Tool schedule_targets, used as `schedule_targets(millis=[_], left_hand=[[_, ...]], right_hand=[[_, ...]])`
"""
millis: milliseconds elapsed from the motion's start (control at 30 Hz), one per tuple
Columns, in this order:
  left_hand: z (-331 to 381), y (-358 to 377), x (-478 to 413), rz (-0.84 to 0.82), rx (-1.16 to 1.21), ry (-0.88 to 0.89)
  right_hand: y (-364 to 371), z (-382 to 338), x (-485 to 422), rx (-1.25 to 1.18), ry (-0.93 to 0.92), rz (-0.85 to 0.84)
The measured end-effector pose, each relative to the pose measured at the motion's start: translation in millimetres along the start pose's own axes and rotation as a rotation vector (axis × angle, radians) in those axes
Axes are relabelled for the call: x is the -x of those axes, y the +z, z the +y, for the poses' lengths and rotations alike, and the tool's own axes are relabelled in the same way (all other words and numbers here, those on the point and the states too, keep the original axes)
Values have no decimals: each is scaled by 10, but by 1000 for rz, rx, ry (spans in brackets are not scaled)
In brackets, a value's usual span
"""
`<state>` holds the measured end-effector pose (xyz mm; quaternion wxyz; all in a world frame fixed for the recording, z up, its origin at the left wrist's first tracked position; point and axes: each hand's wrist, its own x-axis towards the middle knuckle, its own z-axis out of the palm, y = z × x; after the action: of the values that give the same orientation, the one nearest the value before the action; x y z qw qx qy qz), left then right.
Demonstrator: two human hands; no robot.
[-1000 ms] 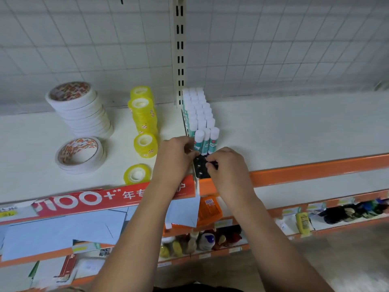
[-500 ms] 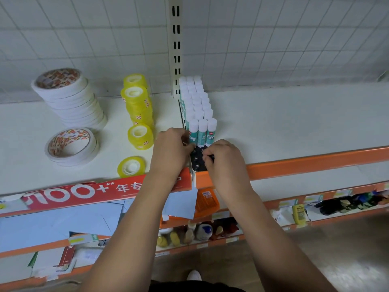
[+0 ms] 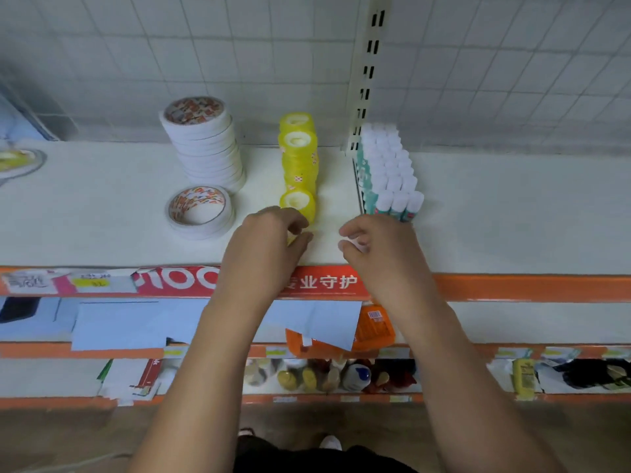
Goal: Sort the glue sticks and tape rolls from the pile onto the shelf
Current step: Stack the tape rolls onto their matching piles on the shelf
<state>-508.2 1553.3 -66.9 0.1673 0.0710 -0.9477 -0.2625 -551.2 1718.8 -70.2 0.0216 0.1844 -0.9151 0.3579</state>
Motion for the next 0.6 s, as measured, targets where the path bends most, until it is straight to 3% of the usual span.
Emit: schedule_targets(millis=[200, 600], left_hand=[[-426, -162, 71, -66, -57, -72], [-555, -95, -172, -191, 38, -114]], right_hand=[[365, -309, -48, -7, -56, -110], [531, -447, -44, 79, 71, -60]])
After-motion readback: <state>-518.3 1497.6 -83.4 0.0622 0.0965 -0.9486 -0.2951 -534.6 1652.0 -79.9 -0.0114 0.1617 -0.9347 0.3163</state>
